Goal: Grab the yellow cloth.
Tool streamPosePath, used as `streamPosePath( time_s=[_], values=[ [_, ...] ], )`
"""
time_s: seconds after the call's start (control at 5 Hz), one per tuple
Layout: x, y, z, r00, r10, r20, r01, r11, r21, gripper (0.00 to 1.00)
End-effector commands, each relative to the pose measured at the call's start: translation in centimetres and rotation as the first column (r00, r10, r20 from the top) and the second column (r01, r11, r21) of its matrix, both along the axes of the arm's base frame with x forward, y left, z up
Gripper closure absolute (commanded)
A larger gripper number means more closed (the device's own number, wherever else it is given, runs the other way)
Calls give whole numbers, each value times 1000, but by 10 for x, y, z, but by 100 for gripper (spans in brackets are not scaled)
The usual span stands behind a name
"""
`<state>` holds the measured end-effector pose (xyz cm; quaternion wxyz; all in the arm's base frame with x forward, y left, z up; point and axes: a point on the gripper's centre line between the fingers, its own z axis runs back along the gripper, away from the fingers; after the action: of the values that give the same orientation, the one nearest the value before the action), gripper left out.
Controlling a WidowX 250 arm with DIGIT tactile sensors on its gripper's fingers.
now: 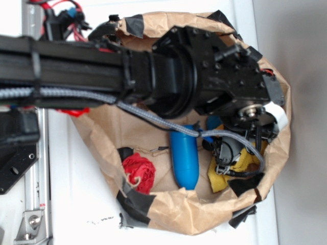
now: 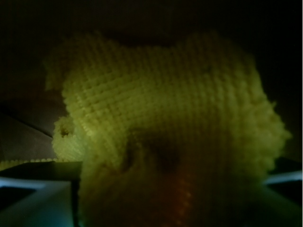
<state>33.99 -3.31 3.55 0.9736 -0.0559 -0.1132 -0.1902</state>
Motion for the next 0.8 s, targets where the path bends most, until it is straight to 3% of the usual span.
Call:
streamPosePath(
  time_s=[0.0, 0.2, 0.4, 0.6],
  values=[
    [-21, 5, 50, 996, 28, 88, -26, 999, -18, 0],
    [-41, 6, 63, 992, 15, 126, -12, 1000, -26, 0],
    [-37, 3, 62, 993, 3, 119, 1, 1000, -27, 0],
    [-22, -5, 56, 988, -52, 149, 46, 998, 44, 0]
  ],
)
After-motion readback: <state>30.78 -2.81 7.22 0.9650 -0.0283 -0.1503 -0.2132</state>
